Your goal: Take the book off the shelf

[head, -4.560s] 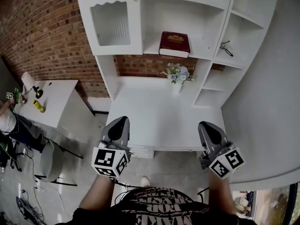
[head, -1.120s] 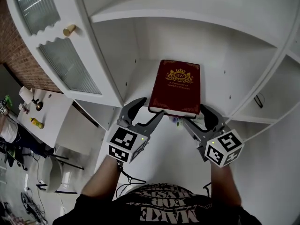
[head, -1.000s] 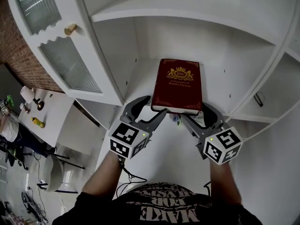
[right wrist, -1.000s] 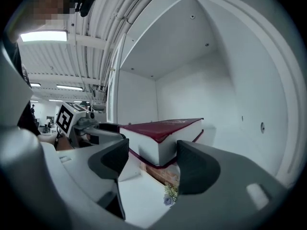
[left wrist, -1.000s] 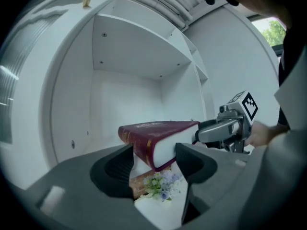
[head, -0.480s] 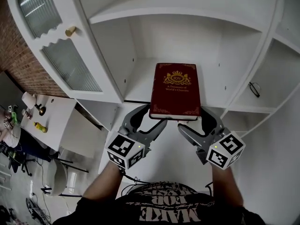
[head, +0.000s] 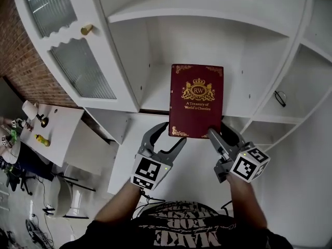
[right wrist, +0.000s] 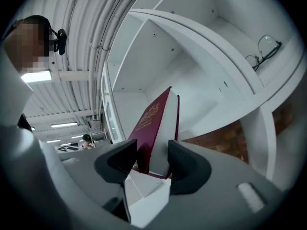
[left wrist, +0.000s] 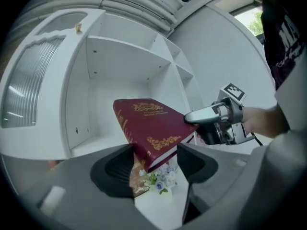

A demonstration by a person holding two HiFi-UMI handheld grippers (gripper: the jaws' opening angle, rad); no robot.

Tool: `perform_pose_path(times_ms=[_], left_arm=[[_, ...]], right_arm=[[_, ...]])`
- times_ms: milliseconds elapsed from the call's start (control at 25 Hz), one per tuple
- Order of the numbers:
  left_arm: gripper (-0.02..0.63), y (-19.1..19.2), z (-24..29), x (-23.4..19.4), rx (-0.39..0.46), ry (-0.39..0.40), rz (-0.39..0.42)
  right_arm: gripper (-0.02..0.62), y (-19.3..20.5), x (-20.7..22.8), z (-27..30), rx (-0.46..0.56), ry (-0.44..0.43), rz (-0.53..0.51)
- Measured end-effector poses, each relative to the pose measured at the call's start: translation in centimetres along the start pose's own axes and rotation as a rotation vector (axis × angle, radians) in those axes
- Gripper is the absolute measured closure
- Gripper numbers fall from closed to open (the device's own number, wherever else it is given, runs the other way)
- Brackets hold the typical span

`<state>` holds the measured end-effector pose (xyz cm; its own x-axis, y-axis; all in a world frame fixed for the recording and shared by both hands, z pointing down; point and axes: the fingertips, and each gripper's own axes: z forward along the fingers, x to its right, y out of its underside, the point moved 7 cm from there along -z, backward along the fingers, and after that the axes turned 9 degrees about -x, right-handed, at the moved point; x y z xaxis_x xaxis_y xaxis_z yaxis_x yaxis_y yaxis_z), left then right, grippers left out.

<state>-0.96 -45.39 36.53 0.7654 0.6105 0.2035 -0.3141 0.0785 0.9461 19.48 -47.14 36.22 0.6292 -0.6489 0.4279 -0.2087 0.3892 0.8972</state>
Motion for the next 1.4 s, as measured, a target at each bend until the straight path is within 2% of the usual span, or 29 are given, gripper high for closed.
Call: perform_pose_path(times_ms=[280, 840, 1080, 1400], left_arm=[[0.319, 0.9, -1.6, 0.2, -0.014, 0.007, -0.075], [0.321, 0.2, -9.3, 1.4, 0.058, -0.029, -0.001], [0.319, 0.5, -14.8, 1.9, 0.092, -0.023, 0.013], [0.319, 0.7, -19.4, 2.4, 0.094, -0.036, 0.026]], right_arm=[[0.388, 0.4, -2.5, -0.3, 0.019, 0.036, -0.117], [0.388, 2.2, -9.2, -2.4, 0.076, 0.002, -0.134], [0.388, 3.7, -14.6, -3.6, 0.091, 0.0, -0.164], [0.388, 4.8, -18.8, -4.5, 0.085, -0.006, -0.182]])
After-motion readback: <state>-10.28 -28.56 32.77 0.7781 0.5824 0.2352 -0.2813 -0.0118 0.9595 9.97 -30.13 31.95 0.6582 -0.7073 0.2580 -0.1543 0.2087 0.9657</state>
